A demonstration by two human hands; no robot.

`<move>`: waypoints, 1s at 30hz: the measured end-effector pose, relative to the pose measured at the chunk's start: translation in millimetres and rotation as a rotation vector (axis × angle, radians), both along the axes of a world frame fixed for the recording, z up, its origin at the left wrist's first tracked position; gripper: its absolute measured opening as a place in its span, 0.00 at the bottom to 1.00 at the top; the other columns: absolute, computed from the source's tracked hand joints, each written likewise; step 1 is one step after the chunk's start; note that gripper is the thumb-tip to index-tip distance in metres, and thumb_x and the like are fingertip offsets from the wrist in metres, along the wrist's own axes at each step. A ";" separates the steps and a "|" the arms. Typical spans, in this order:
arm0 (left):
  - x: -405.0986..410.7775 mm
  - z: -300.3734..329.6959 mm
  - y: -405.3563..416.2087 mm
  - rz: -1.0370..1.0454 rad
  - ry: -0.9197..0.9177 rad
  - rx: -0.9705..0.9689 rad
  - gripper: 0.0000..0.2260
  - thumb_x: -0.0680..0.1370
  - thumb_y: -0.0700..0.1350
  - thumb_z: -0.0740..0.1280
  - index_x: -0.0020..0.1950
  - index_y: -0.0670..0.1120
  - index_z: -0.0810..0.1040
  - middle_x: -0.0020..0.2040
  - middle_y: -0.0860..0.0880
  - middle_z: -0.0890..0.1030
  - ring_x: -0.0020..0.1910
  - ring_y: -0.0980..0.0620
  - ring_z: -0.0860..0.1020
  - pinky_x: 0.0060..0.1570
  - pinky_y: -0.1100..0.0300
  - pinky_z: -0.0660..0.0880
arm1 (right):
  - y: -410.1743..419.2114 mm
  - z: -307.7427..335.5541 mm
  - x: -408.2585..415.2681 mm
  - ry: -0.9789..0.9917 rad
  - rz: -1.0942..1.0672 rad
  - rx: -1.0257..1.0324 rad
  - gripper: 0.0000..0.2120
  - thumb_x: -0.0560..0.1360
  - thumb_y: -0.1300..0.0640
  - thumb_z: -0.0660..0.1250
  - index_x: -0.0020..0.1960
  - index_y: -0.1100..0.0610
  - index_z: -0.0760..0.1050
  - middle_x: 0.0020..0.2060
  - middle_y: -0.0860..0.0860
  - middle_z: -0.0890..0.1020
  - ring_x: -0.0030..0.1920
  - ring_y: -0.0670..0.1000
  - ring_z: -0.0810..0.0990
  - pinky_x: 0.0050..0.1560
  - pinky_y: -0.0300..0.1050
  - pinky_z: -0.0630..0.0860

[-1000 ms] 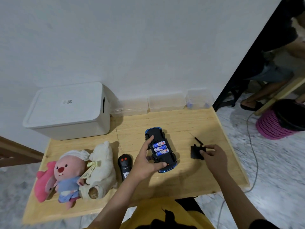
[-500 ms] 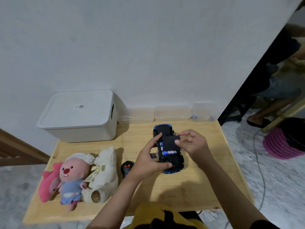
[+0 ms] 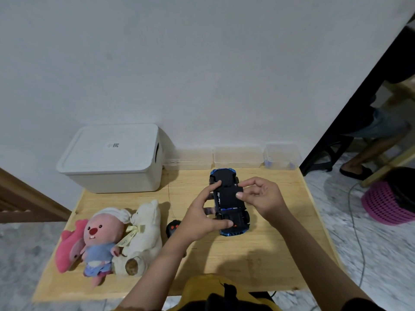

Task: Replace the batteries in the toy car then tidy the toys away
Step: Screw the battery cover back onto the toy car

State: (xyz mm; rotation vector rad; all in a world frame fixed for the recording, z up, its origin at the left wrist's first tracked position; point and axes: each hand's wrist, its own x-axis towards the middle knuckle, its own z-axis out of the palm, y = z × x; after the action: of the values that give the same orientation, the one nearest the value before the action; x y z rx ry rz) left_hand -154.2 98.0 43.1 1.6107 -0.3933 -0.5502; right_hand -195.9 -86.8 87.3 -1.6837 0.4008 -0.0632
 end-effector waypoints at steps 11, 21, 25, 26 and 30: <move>3.4 0.4 -1.0 -0.031 0.000 0.014 0.42 0.62 0.34 0.79 0.70 0.56 0.68 0.65 0.48 0.74 0.50 0.63 0.78 0.47 0.64 0.77 | -0.2 -3.9 0.5 0.016 0.002 0.034 0.08 0.68 0.67 0.73 0.46 0.60 0.78 0.33 0.57 0.83 0.33 0.48 0.83 0.35 0.37 0.76; 6.3 6.0 2.6 -0.011 0.035 0.004 0.42 0.63 0.32 0.78 0.70 0.58 0.68 0.62 0.50 0.73 0.47 0.55 0.82 0.45 0.59 0.79 | 3.8 -2.5 13.5 0.030 0.036 -0.198 0.09 0.67 0.64 0.75 0.42 0.53 0.79 0.32 0.53 0.79 0.30 0.43 0.75 0.36 0.33 0.74; 11.5 7.5 3.5 0.002 0.032 0.001 0.42 0.62 0.31 0.78 0.70 0.58 0.68 0.62 0.49 0.74 0.47 0.54 0.81 0.47 0.57 0.80 | 6.0 -2.4 18.0 0.026 0.034 -0.233 0.09 0.67 0.63 0.76 0.42 0.53 0.80 0.35 0.53 0.78 0.32 0.45 0.75 0.38 0.35 0.74; 12.5 7.5 3.5 0.004 0.031 0.000 0.42 0.62 0.31 0.78 0.69 0.58 0.68 0.61 0.49 0.74 0.48 0.53 0.81 0.48 0.57 0.80 | 6.8 -2.5 19.3 0.029 0.032 -0.247 0.09 0.67 0.63 0.76 0.42 0.53 0.79 0.34 0.52 0.77 0.32 0.45 0.74 0.38 0.36 0.74; 16.6 5.8 4.4 0.006 0.024 -0.001 0.42 0.62 0.31 0.78 0.68 0.59 0.69 0.61 0.51 0.75 0.51 0.51 0.80 0.50 0.54 0.80 | 10.3 -0.7 23.3 0.020 0.033 -0.354 0.09 0.67 0.62 0.76 0.43 0.52 0.79 0.36 0.49 0.78 0.32 0.46 0.77 0.41 0.39 0.76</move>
State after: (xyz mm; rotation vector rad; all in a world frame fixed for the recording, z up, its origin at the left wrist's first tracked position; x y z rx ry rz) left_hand -137.6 102.3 48.9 1.6022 -0.3708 -0.5646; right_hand -172.6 -76.5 86.6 -2.0404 0.3928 -0.0968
